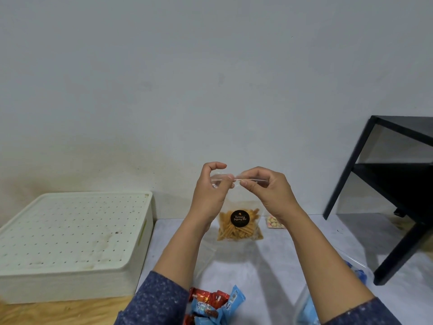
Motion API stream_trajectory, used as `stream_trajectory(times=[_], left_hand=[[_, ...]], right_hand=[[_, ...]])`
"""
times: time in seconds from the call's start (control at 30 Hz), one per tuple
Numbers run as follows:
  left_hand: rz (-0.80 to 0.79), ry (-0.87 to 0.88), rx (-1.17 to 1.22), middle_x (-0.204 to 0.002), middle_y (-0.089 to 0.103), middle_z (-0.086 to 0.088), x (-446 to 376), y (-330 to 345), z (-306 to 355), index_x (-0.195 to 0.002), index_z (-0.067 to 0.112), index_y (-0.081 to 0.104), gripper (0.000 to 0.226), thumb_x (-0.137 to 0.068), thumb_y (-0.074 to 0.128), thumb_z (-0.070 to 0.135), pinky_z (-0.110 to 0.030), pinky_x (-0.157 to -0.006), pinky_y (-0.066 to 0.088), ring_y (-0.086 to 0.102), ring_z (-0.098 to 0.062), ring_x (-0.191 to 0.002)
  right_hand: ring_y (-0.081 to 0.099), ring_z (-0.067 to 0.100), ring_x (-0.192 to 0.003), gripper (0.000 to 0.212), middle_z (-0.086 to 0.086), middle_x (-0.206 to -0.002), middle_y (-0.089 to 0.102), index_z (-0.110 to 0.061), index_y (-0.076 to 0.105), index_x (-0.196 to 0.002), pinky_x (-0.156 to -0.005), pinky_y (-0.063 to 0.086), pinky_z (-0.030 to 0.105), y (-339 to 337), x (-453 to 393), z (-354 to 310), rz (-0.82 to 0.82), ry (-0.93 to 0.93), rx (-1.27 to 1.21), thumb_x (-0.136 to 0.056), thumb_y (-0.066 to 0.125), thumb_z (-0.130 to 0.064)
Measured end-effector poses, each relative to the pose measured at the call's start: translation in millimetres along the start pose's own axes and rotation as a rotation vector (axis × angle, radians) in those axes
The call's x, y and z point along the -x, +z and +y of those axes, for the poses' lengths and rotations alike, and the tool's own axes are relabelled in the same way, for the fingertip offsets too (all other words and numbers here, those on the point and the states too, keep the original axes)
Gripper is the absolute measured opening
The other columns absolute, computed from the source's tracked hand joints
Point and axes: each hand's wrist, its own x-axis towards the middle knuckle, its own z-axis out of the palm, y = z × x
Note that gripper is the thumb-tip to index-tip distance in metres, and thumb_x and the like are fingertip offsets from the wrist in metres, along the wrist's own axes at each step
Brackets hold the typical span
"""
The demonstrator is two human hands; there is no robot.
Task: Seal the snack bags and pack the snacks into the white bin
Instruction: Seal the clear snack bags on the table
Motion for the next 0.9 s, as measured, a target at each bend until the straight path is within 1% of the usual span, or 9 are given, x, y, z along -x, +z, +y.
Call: stream_trajectory(times=[0.07, 0.13, 0.2, 0.4, 0.53, 0.63, 0.77, 0.83, 0.9], left_hand=[[0.001, -0.006, 0.002, -0.09, 0.07, 0.003, -0.7, -2.4, -2.2, -0.099, 0.034, 0.05, 0.021, -0.089, 0.059, 0.019, -0.037, -0.093, 0.047, 0.062, -0.012, -0.089], [0.007, -0.01, 0.005, -0.093, 0.071, 0.001, -1.4, -4.6, -5.2, -0.099, 0.034, 0.05, 0.021, -0.088, 0.06, 0.019, -0.036, -0.092, 0.047, 0.064, -0.008, -0.087], [0.004, -0.003, 0.018, -0.094, 0.072, 0.003, -1.9, -6.8, -8.4, -0.1, 0.035, 0.05, 0.022, -0.089, 0.06, 0.018, -0.032, -0.089, 0.048, 0.065, -0.002, -0.082], [0.001, 0.075, -0.117, -0.09, 0.069, 0.016, -9.3, -18.0, -21.3, -0.086, 0.029, 0.063, 0.013, -0.089, 0.062, 0.017, -0.036, -0.088, 0.052, 0.065, -0.006, -0.092], [-0.013, 0.095, -0.195, -0.083, 0.065, 0.024, -13.6, -27.1, -26.8, -0.076, 0.031, 0.062, 0.021, -0.086, 0.065, 0.013, -0.009, -0.074, 0.044, 0.061, 0.008, -0.084], [-0.036, 0.096, -0.209, -0.09, 0.062, 0.025, -17.6, -32.0, -33.0, -0.075, 0.032, 0.061, 0.023, -0.086, 0.066, 0.013, -0.002, -0.072, 0.041, 0.06, 0.007, -0.089], [-0.037, 0.09, -0.175, -0.084, 0.064, 0.023, -24.9, -33.7, -42.1, -0.075, 0.031, 0.064, 0.021, -0.085, 0.066, 0.012, -0.002, -0.071, 0.041, 0.058, 0.014, -0.08], [-0.005, 0.075, -0.141, -0.08, 0.066, 0.021, -29.8, -32.2, -46.4, -0.075, 0.03, 0.065, 0.021, -0.085, 0.067, 0.012, -0.005, -0.072, 0.042, 0.059, 0.011, -0.079], [0.032, 0.039, -0.106, -0.081, 0.067, 0.018, -36.8, -29.7, -51.4, -0.076, 0.028, 0.066, 0.018, -0.085, 0.066, 0.013, -0.013, -0.076, 0.045, 0.061, 0.004, -0.084]], right_hand=[[0.067, 0.004, -0.093, 0.011, -0.008, -0.093, 0.072, -0.017, 0.07, -0.092, -0.081, 0.051, 0.016, 2.9, 0.8, -0.1, 0.008, -0.012, -0.009, -0.083, 0.069, -0.01], [0.067, 0.0, -0.09, 0.021, -0.007, -0.093, 0.072, -0.024, 0.068, -0.094, -0.074, 0.051, 0.012, 6.1, 1.5, -0.8, 0.009, -0.031, -0.024, -0.083, 0.068, -0.006], [0.067, -0.003, -0.087, 0.024, -0.006, -0.091, 0.071, -0.024, 0.068, -0.092, -0.07, 0.049, 0.01, 9.4, 1.8, -1.8, 0.001, -0.038, -0.034, -0.083, 0.067, -0.002], [0.067, -0.003, -0.075, 0.019, -0.006, -0.08, 0.071, -0.019, 0.07, -0.082, -0.068, 0.05, 0.01, 20.7, -1.7, 2.6, 0.076, -0.005, -0.016, -0.079, 0.071, -0.001], [0.066, -0.002, -0.073, 0.015, -0.011, -0.072, 0.07, -0.016, 0.071, -0.079, -0.067, 0.051, 0.012, 31.5, -2.8, 10.1, 0.14, 0.032, -0.011, -0.078, 0.072, -0.002], [0.065, -0.003, -0.069, 0.012, -0.011, -0.07, 0.07, -0.014, 0.071, -0.08, -0.065, 0.051, 0.011, 37.7, -2.3, 12.6, 0.17, 0.046, -0.021, -0.079, 0.071, -0.002], [0.065, 0.0, -0.071, 0.016, -0.005, -0.08, 0.07, -0.019, 0.069, -0.084, -0.063, 0.049, 0.011, 43.8, -1.9, 13.9, 0.197, 0.064, -0.019, -0.08, 0.071, -0.003], [0.066, 0.008, -0.077, 0.031, -0.002, -0.094, 0.069, -0.029, 0.064, -0.097, -0.062, 0.049, 0.012, 42.8, -0.6, 17.1, 0.18, 0.054, -0.009, -0.08, 0.07, -0.003], [0.065, 0.011, -0.078, 0.049, -0.002, -0.106, 0.064, -0.041, 0.057, -0.109, -0.068, 0.052, 0.014, 37.8, 1.5, 23.6, 0.136, 0.048, 0.029, -0.081, 0.069, -0.002]])
